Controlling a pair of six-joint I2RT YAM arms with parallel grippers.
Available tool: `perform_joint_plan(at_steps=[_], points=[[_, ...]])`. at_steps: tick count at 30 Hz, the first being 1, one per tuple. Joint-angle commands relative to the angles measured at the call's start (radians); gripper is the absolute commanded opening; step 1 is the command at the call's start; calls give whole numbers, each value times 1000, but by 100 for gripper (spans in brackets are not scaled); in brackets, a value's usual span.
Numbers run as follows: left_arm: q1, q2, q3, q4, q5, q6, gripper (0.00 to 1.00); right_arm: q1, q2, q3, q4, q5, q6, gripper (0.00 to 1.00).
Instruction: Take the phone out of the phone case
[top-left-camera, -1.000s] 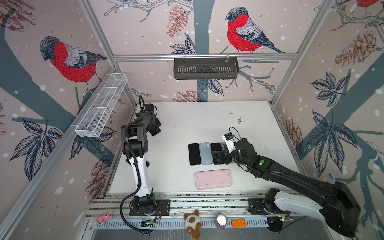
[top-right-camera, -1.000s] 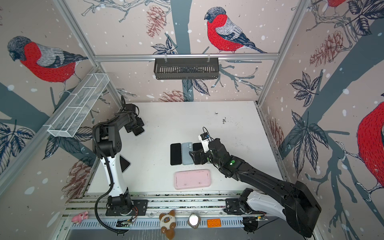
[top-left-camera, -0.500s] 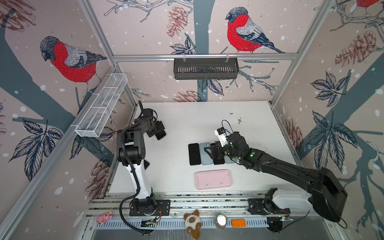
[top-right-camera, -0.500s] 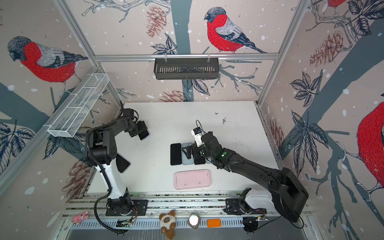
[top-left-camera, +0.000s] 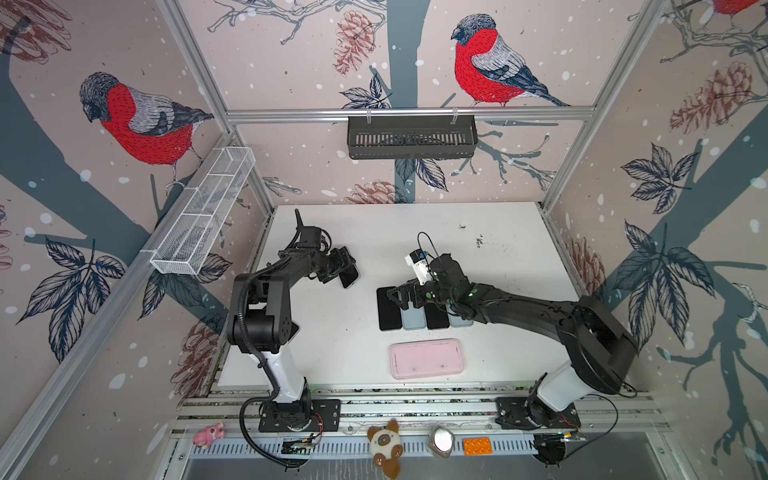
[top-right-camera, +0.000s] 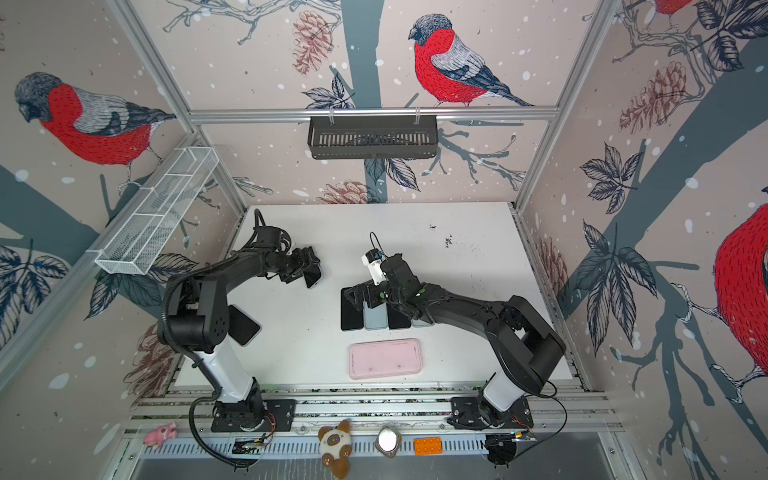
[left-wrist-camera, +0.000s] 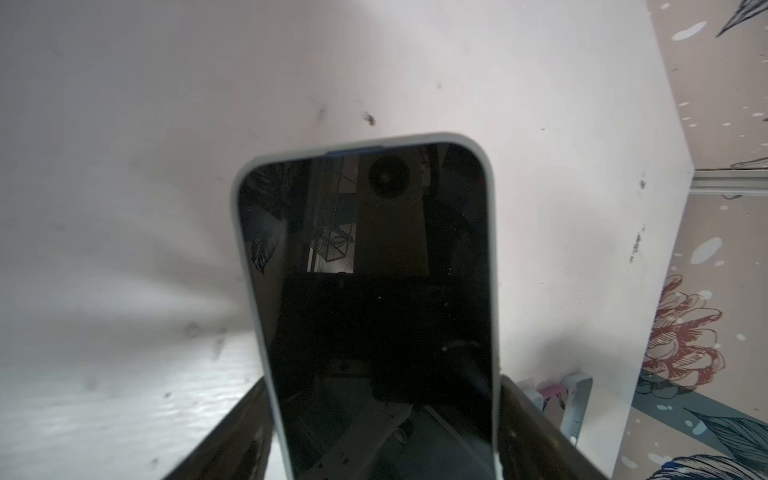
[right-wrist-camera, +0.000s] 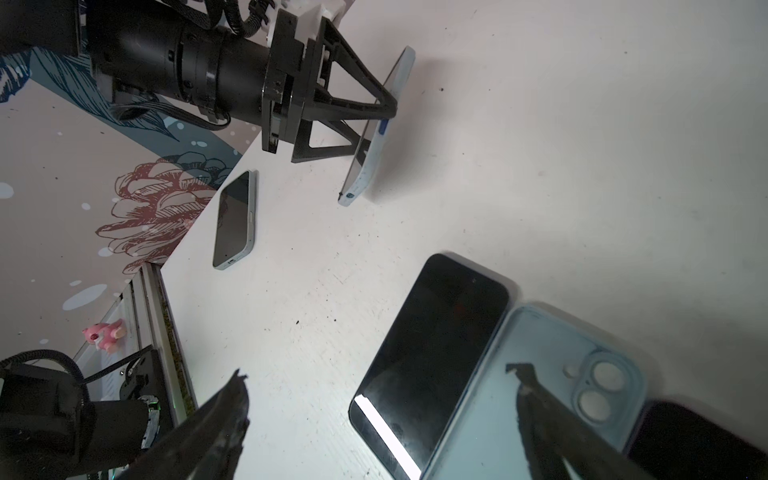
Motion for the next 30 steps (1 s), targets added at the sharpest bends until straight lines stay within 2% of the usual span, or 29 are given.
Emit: perform_joint_plan(at_steps=[1,9,19,26,30], points=[[-29,-44,-22,94,58,-44,60,3,30,23,66,-32,9,98],[-134,-119,-75,150,31,-79,58,6,98,26,164,-82,52,94],[-265,-168,-96,187,-28,-118,56,-8,153,44,196,-24,132,86],[-319,-192,-117,213,-59,-139,55,-33,166,34,224,-2,191,72],[-334,-211,-146,240,-68,-158,55,-39,161,20,250,-4,213,57]])
